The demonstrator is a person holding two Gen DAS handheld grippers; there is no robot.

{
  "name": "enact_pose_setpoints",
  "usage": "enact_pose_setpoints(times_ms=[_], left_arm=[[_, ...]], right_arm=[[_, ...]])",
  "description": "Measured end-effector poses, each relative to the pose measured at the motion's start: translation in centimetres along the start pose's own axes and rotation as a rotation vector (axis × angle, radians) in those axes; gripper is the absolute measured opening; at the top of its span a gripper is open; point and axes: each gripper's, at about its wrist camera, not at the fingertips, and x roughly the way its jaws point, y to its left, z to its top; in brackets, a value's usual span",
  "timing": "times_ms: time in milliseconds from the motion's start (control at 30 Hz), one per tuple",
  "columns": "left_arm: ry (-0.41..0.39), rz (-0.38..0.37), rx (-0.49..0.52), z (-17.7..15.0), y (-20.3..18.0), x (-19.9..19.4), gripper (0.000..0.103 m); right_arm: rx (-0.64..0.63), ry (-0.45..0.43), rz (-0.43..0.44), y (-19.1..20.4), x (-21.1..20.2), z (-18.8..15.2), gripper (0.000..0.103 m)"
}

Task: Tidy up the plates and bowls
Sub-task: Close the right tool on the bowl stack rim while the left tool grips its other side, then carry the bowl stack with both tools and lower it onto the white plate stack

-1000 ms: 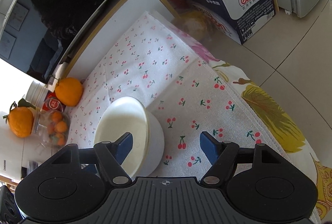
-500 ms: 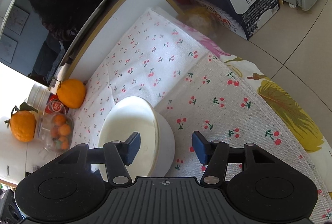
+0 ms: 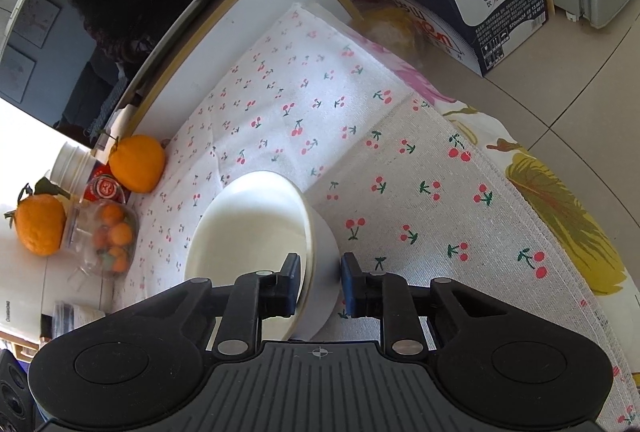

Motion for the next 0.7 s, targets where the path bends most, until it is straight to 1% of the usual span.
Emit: enact_pose_setpoints(times_ms=[167,433,700], left_arm=[[-0.017,-0.004,0.01,0.1,-0.2,-0.6,0.085],[-0.051,0.001,0.041,0.3,-0.6,-2.2,0.085],[-0.077,0.001,0.061,0.0,-0.4,-4.5,0.085]], right_arm=[[-0.035,-0.012,-0.006,0.7,-0.9,-0.1,0.021],[-0.042,-0.017,0.016,1.3,-2.4,-0.2,0.021],[-0.062,-0.003,0.041,2.7,-3.9,-0.8,0.021]])
